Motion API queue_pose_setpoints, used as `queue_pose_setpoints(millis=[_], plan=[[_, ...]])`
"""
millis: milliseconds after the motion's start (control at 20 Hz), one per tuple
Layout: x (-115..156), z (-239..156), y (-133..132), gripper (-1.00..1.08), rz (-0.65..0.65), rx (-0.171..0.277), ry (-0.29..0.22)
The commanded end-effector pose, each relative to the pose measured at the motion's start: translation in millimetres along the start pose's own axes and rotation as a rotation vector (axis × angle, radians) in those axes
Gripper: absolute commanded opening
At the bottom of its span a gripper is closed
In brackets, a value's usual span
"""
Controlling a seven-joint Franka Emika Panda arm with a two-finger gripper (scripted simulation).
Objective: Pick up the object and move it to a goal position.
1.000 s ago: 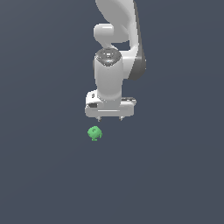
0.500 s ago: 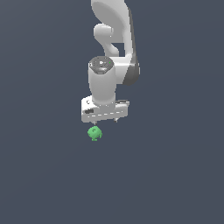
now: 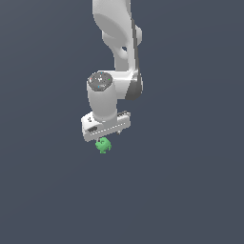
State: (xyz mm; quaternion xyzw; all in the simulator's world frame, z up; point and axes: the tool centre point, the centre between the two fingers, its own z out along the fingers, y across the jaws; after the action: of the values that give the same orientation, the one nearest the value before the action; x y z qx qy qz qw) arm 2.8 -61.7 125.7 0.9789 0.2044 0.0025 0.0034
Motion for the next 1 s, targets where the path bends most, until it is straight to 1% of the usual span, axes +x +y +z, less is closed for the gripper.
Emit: queue_pose_setpoints(millis=[0, 450, 700, 950], plan=[[-4, 8, 7, 1.0, -0.059, 0.001, -0.001], [-14, 28, 24, 1.0, -0.212, 0.006, -0.003], [-17, 34, 28, 1.0, -0.256, 0.007, -0.003], [-18, 36, 30, 1.0, -0.27, 0.008, -0.003]])
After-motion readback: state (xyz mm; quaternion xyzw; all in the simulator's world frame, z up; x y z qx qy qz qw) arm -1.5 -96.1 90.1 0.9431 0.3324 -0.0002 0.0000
